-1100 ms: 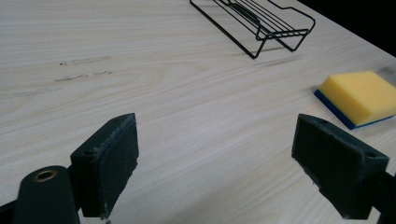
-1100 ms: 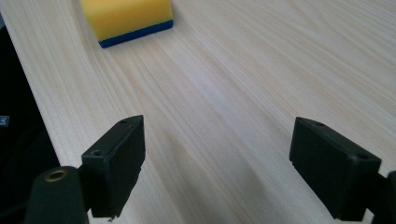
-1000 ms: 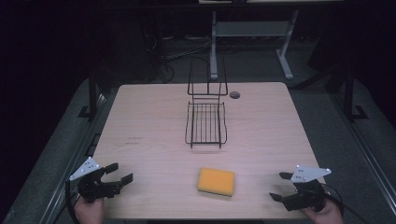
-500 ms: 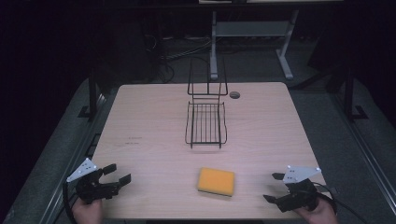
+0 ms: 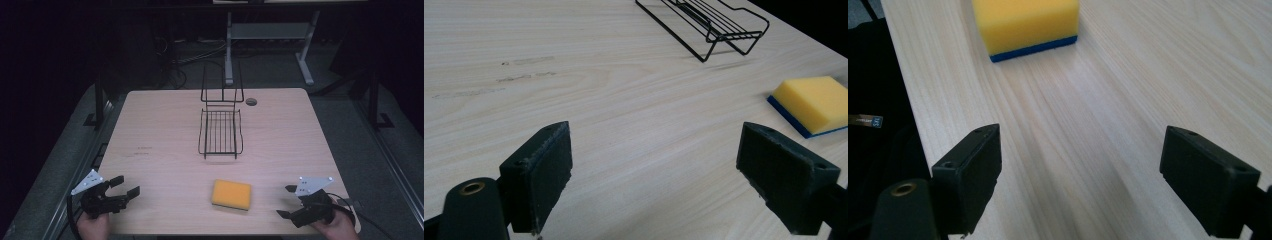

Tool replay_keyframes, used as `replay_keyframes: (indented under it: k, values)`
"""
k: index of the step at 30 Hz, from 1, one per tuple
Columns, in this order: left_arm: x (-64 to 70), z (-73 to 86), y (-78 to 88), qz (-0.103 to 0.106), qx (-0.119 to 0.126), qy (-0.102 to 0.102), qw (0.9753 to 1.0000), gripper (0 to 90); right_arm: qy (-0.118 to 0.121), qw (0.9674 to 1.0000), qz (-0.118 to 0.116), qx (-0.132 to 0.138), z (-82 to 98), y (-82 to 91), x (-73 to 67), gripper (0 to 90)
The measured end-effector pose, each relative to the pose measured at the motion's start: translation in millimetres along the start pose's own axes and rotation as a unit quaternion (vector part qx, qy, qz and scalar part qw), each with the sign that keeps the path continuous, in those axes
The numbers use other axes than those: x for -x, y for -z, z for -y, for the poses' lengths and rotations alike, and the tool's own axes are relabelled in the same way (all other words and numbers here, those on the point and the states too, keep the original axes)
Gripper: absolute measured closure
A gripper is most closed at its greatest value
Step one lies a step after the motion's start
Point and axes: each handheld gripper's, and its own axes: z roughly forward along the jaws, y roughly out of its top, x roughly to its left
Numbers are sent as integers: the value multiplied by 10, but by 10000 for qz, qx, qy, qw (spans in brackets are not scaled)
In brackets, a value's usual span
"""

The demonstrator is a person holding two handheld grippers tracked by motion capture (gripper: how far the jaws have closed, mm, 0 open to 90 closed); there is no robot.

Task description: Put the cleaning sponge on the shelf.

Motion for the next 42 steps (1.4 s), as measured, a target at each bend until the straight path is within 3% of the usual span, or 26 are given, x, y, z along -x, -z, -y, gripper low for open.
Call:
replay_keyframes:
  k: [8, 42]
  values:
    - [3, -1, -9, 14, -17, -10, 10000, 140, 130, 9999, -57, 33, -102, -1, -32, 164]
    - [21, -6, -19, 46, -26, -30, 10000, 140, 653, 9964, -448, -293, -625, -141, -9, 164]
